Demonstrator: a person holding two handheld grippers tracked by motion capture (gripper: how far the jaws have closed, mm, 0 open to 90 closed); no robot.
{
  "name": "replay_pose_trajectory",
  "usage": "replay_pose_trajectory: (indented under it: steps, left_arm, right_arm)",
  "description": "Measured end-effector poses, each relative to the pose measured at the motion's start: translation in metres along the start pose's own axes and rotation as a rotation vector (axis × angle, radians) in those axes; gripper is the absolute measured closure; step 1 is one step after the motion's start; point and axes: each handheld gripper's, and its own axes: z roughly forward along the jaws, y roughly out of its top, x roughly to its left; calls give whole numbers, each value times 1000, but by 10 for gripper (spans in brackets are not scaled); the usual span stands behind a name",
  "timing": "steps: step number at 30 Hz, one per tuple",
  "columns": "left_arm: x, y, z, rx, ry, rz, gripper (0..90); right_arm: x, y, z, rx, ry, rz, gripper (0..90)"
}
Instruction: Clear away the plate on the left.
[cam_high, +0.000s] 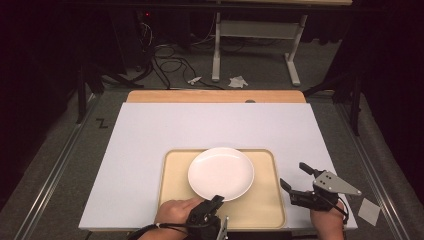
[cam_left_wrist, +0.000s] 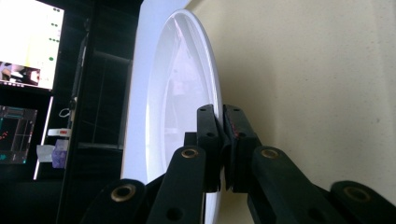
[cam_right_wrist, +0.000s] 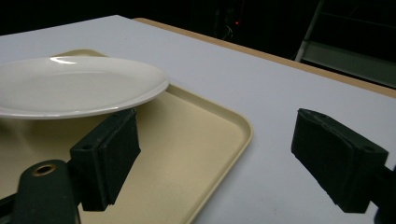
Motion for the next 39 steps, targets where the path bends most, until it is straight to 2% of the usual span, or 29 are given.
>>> replay_pose_trajectory:
  steps: [9,16,19,21,25,32,36,39]
  left_arm:
    - [-4,-8,4,34,-21,7,865]
    - [-6,-11,5,33,-21,8,860]
    - [-7,-12,5,38,-31,1,858]
    - [-10,-15,4,59,-49,2,858]
    - [-12,-17,5,74,-62,-4,826]
    - [-14,-21,6,98,-86,-41,785]
    - [-13,-23,6,128,-102,-43,771]
    - [-14,-23,6,127,-104,-53,751]
  right_arm:
    - [0,0,0,-5,4,-4,162]
    - [0,0,0,-8,7,0,162]
    - [0,0,0,-7,7,0,162]
    - [0,0,0,-7,5,-4,162]
    - [0,0,0,-7,6,-6,162]
    - [0,0,1,3,9,-7,162]
    - [0,-1,1,3,12,2,162]
    - [0,-1,1,4,13,2,162]
